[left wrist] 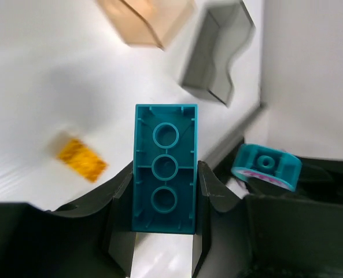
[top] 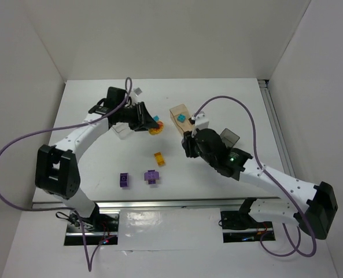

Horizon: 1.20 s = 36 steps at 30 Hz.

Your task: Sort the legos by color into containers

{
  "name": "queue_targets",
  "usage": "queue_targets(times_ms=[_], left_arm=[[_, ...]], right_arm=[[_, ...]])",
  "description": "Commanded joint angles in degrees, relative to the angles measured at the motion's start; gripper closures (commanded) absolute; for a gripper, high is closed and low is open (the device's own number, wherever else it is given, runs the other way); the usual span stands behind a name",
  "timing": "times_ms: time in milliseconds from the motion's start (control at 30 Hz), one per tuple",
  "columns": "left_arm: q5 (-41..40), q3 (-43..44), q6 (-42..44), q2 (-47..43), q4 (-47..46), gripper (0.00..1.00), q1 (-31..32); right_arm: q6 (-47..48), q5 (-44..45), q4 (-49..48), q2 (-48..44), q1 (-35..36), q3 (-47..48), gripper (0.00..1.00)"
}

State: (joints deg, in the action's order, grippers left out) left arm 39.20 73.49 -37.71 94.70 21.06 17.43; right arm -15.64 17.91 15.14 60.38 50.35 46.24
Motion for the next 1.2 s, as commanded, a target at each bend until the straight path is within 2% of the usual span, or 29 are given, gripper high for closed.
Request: queue_targets(times_ms=[0, 67, 133, 267, 533, 667, 700, 733, 833, 1000, 1067, 1100, 1133, 1167], left_arm=[[-11.6, -0.4, 1.2, -8.1, 5.8, 1.00, -2.0], [-14.4, -1.1, 2.6, -10.5, 10.5, 1.00, -2.8], [-17.4, -3.5, 3.7, -14.5, 10.5, 1.00, -3.4], [-17.4, -5.5, 4.6, -18.7, 12.7, 1.00, -3.4], [-17.4, -9.2, 5.6, -23.8, 13.6, 1.00, -2.3], [-15.8, -11.4, 5.6, -25.5, 11.8, 1.00, -1.8], [-15.8, -12.1, 5.6, -25.5, 11.8, 1.00, -1.8], [-15.8, -12.1, 5.6, -25.5, 11.2, 1.00, -1.8], [-15.3, -12.7, 5.6, -24.9, 10.6, 1.00, -1.3], [-10.5, -14.5, 5.1, -24.4, 5.8, 1.00, -1.3], [-9.2, -14.5, 5.1, -23.9, 4.6, 1.00, -1.3], [-6.4, -14.5, 5.7, -23.9, 2.5, 1.00, -1.3], [-3.4, -16.3, 5.7, -23.9, 0.1, 1.00, -1.3], [2.2, -17.4, 4.0, -24.6, -2.5, 1.00, -1.3]], right_arm=[[-1.7, 10.2, 0.5, 6.2, -0.5, 7.4, 0.88], [-1.7, 9.3, 2.0, 14.0, -3.0, 14.1, 0.88], [-0.2, 8.5, 2.8, 19.2, -6.7, 18.5, 0.88], [0.7, 7.2, 2.8, 29.6, -11.7, 27.5, 0.86], [1.2, 4.1, -1.0, 42.2, -18.6, 33.5, 0.80], [2.5, 3.4, -0.7, 46.5, -19.8, 36.8, 0.63], [2.5, 2.8, -0.2, 47.1, -19.8, 37.5, 0.51], [3.2, 2.8, -0.2, 47.6, -19.8, 38.1, 0.43], [3.2, 2.3, 0.3, 45.6, -19.8, 36.8, 0.32], [1.1, -0.3, -1.1, 38.5, -19.8, 31.7, 0.30], [-0.3, -4.5, -1.6, 31.9, -18.7, 27.2, 0.37], [-2.0, -7.2, -2.6, 29.0, -18.7, 24.6, 0.41], [-2.8, -14.2, -6.0, 26.0, -18.1, 21.8, 0.45], [-4.6, -17.4, -8.3, 19.8, -16.9, 15.2, 0.51]])
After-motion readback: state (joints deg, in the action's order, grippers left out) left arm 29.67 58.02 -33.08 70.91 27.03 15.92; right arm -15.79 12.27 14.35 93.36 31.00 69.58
